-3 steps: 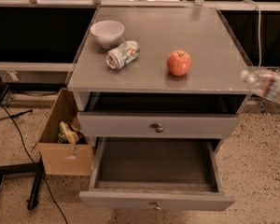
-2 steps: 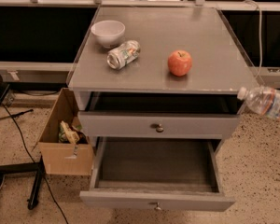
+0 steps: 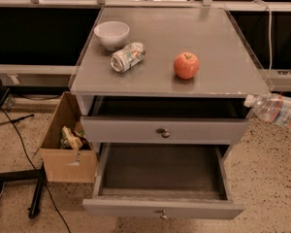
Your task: Place water bottle into middle drawer
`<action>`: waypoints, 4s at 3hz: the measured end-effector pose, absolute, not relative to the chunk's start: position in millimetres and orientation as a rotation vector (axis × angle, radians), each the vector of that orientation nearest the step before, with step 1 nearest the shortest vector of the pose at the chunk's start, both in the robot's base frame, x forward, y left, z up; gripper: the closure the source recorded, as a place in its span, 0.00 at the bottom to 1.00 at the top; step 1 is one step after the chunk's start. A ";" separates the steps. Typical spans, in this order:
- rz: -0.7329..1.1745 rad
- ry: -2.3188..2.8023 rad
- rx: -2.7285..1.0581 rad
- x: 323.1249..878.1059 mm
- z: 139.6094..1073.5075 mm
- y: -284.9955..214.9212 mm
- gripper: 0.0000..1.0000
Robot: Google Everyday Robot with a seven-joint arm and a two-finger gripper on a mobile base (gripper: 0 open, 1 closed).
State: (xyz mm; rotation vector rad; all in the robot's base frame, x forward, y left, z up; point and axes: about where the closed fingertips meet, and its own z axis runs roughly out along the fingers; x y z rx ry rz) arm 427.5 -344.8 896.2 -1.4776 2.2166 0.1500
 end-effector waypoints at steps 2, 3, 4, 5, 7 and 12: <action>0.301 2.112 -1.593 414.2 842.1 -316.7 1.00; 0.398 2.040 -1.653 399.9 816.6 -293.1 1.00; 0.465 1.936 -1.703 387.7 790.6 -265.3 1.00; 0.464 1.857 -1.716 387.6 764.5 -244.0 1.00; 0.287 1.813 -1.704 410.5 738.5 -225.8 1.00; 0.218 1.562 -1.886 460.5 633.9 -177.9 1.00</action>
Offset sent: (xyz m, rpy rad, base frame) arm -0.0294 0.0522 -0.0923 0.1336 0.0686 0.2316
